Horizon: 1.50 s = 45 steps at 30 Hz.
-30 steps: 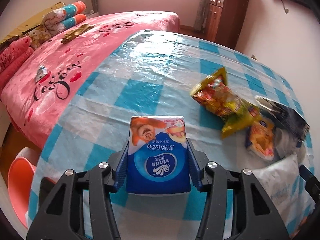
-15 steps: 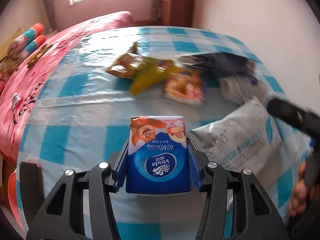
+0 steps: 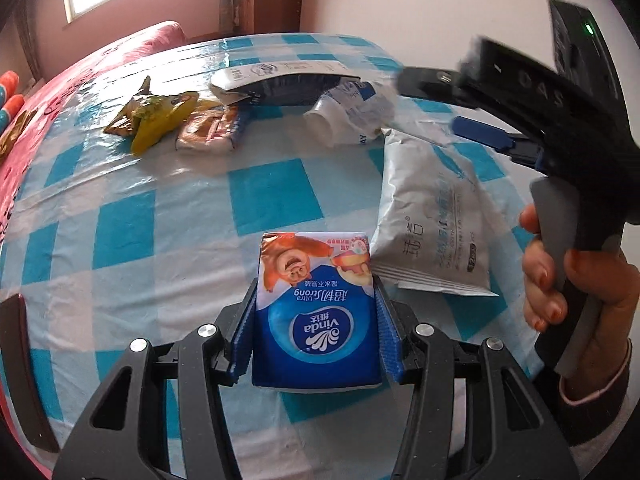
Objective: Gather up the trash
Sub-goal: 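Grasp the white feather-print wipes pack with the right gripper while the left holds the tissue box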
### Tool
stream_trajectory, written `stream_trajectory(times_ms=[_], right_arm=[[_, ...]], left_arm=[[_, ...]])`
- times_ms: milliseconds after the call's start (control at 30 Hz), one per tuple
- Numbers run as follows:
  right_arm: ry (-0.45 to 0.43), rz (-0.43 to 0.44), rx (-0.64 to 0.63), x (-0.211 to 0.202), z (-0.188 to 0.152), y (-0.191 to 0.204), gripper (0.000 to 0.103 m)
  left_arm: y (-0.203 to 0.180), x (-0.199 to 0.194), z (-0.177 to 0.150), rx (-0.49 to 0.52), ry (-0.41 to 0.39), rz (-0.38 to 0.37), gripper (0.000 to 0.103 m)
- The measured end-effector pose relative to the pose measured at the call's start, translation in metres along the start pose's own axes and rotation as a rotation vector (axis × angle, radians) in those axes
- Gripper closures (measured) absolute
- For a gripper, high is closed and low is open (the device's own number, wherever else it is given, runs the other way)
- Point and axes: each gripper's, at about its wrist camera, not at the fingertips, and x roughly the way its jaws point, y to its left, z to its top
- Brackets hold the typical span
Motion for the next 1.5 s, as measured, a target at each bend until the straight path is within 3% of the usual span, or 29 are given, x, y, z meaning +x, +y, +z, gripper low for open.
stream_trajectory(times_ms=[100,300,533,900,1000,1067,1167,1500], right_arm=[[-0.009,-0.076,-0.01,-0.008,-0.004,-0.006,0.006],[0.022,-0.102,0.091,-0.011,-0.028,-0.005,0.006],[0.059,-0.179,0.029,0.007,-0.049,0.021,0.006],[0.128,-0.283,-0.146,0.036,-0.05,0.053,0.006],[0.144,-0.293,-0.185,0.039,-0.052,0.059,0.007],[0.144,-0.308,-0.218,0.04,-0.054,0.063,0.016],[0.146,-0.318,-0.245,0.041,-0.056,0.067,0.021],[0.13,-0.27,-0.248,0.036,-0.055,0.067,0.025]], left_arm=[[0.009,-0.009,-0.004,-0.025,-0.018,0.006,0.05],[0.034,-0.022,-0.01,-0.067,-0.058,0.026,0.05],[0.054,-0.024,-0.022,-0.114,-0.065,-0.005,0.05],[0.072,-0.024,-0.033,-0.161,-0.077,-0.079,0.05],[0.075,-0.026,-0.033,-0.165,-0.082,-0.093,0.05],[0.077,-0.027,-0.034,-0.168,-0.084,-0.104,0.05],[0.078,-0.03,-0.037,-0.17,-0.087,-0.115,0.05],[0.086,-0.041,-0.045,-0.185,-0.116,-0.147,0.05]])
